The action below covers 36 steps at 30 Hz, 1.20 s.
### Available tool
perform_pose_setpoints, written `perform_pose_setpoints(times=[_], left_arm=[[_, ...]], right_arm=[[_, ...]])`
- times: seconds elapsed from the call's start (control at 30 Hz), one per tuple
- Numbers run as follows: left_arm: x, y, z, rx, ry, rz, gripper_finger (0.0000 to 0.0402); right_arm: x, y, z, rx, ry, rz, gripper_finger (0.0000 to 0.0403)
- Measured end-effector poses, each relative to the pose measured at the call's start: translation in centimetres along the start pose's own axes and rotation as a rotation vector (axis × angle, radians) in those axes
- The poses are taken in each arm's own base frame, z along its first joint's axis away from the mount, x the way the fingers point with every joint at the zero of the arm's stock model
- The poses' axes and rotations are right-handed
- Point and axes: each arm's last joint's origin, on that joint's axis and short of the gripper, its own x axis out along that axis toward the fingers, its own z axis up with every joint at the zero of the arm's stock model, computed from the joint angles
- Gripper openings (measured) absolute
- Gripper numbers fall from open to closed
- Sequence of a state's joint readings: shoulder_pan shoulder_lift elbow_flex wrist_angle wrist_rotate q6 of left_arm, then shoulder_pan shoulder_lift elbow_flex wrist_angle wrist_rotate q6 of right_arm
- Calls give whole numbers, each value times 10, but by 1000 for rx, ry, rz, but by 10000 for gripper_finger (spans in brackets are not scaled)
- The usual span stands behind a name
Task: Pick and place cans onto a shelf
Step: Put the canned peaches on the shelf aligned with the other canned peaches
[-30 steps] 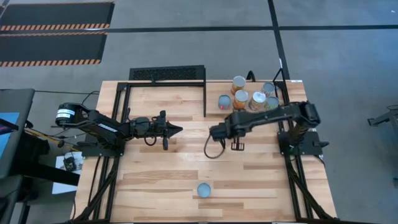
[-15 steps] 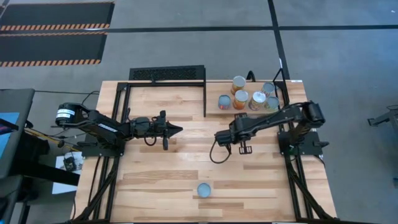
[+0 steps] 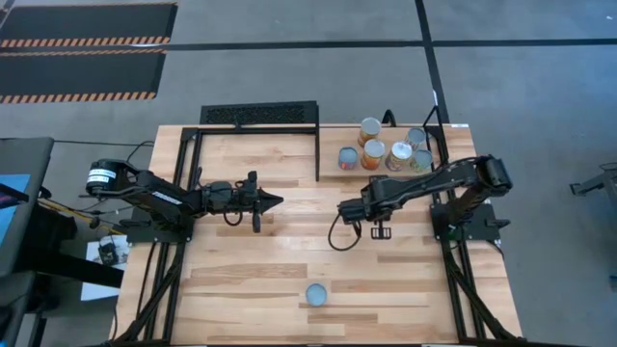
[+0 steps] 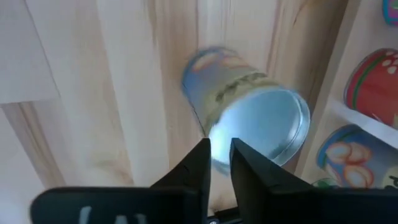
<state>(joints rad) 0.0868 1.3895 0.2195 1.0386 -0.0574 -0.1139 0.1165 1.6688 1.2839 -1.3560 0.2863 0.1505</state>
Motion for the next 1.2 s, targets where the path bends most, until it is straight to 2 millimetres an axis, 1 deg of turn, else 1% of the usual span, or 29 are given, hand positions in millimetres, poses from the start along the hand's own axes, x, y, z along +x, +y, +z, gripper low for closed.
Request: perform_pose_setpoints(times=[0.13, 0.27, 0.37, 0.43, 0.5, 0.57, 0.67, 0.73, 0.8, 0.97, 1.1, 1.2], left_arm=[[0, 0, 0, 0, 0, 0, 6], [0, 0, 0, 0, 0, 0, 6], [0, 0, 0, -1, 1, 1, 6], [0, 0, 0, -1, 0, 0, 6], [0, 0, 0, 0, 5, 0, 6], [0, 0, -1, 0, 10, 1, 6], [0, 0, -1, -1, 8, 1, 6], [0, 0, 0, -1, 1, 1, 6], [0, 0, 0, -1, -1, 1, 6], [0, 0, 0, -2, -3, 1, 6], [0, 0, 1, -2, -6, 1, 6], [0, 0, 1, -2, -7, 1, 6]], right_arm=[[-2, 1, -2, 34, 5, -2, 99], [-13, 3, -8, 71, 26, -20, 113], [-26, 5, -14, 141, -36, -25, 117], [-29, 8, -21, 213, -106, -5, 114], [-30, 13, -30, 268, -197, 25, 100], [-27, 17, -42, 318, -270, 59, 76], [-16, 19, -57, 420, -325, 108, 24], [-11, 19, -61, 466, -343, 114, 10], [-9, 18, -63, 504, -350, 102, 22], [-7, 19, -60, 503, -345, 84, 97], [0, 21, -55, 434, -316, 36, 153], [9, 20, -47, 395, -274, 0, 179]])
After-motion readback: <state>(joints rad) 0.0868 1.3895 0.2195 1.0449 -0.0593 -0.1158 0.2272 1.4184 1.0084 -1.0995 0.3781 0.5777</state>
